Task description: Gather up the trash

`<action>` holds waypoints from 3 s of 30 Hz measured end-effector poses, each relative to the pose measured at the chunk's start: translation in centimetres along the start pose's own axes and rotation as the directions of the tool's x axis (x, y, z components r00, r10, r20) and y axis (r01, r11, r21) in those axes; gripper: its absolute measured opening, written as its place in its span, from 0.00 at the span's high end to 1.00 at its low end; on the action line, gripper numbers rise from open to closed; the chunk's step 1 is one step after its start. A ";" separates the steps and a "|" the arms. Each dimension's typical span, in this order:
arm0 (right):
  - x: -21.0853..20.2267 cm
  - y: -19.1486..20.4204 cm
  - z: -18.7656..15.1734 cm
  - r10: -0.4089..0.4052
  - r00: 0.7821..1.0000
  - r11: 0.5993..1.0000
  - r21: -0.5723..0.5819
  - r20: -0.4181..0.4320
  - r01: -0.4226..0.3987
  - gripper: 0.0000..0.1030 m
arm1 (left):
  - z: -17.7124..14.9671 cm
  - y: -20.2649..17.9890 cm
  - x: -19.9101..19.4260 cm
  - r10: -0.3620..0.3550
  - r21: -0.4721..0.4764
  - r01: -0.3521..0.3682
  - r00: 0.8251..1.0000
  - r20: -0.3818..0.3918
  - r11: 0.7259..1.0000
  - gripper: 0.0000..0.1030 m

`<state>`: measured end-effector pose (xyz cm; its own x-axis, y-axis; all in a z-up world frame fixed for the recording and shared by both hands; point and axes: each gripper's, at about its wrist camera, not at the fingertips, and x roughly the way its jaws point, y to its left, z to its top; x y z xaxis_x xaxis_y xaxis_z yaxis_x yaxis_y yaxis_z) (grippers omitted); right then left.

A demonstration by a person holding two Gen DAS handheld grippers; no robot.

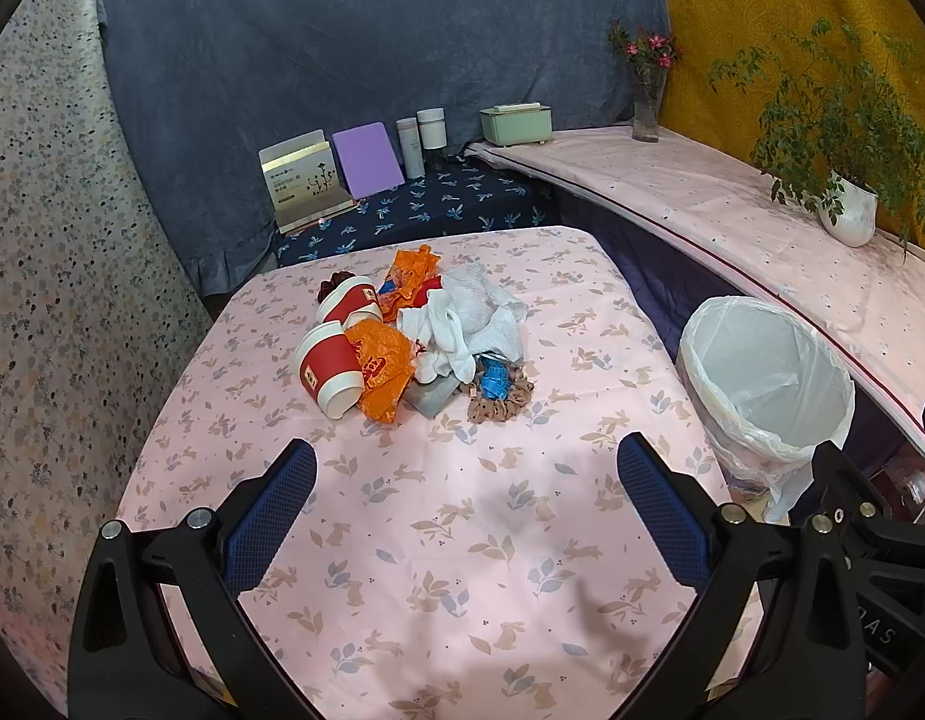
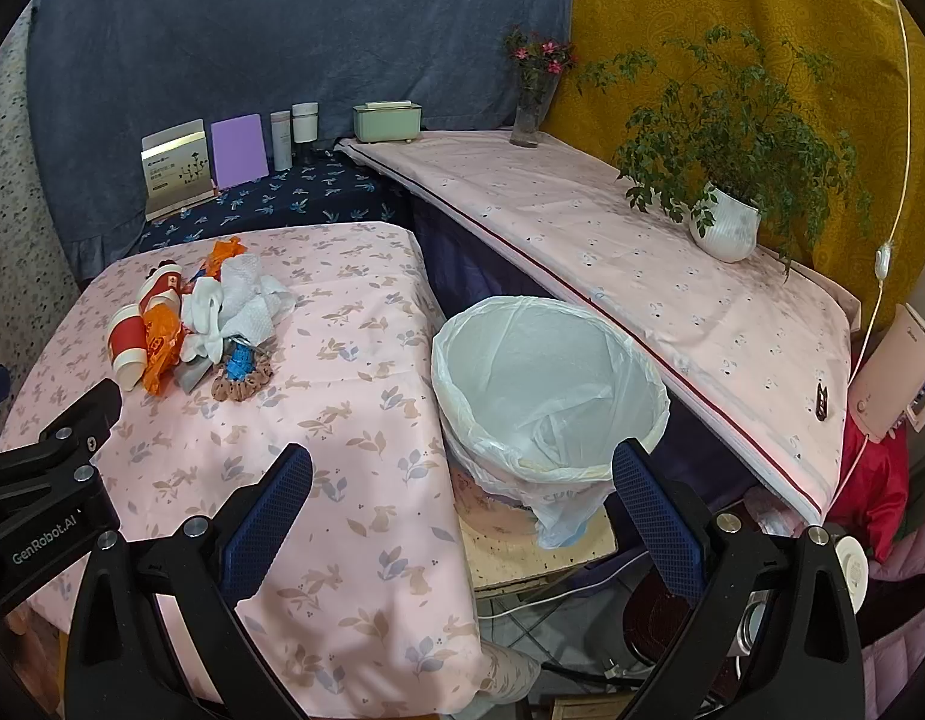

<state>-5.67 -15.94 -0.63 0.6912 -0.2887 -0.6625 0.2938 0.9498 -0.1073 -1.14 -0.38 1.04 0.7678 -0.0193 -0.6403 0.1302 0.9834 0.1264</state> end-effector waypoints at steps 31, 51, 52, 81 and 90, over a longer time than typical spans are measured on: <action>0.0 0.1 0.2 -0.010 1.000 1.000 -0.002 -0.001 0.010 0.07 | -0.1 -0.2 0.4 -0.021 0.001 0.021 1.000 -0.008 1.000 0.07; 0.5 0.6 0.4 -0.032 0.999 0.999 0.013 -0.003 0.032 0.07 | 0.0 1.9 2.0 -0.088 -0.050 0.086 0.996 -0.033 0.995 0.07; 0.6 0.8 0.4 -0.032 0.999 0.999 0.013 -0.003 0.032 0.07 | 0.0 2.4 2.3 -0.089 -0.061 0.086 0.995 -0.039 0.994 0.07; 9.2 13.1 3.6 0.104 0.994 0.994 -0.041 -0.031 -0.105 0.07 | 1.7 16.4 15.6 -0.036 -0.274 -0.008 0.987 -0.156 0.962 0.07; 13.2 17.7 5.0 0.132 0.989 0.988 -0.073 -0.064 -0.136 0.07 | 2.4 18.0 22.3 -0.081 -0.302 0.006 0.968 -0.239 0.953 0.07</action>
<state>11.96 -3.56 -7.51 0.6801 -0.1528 -0.7171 0.1482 0.9865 -0.0696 19.83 16.41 -9.14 0.5827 -0.0558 -0.8108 -0.0611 0.9918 -0.1122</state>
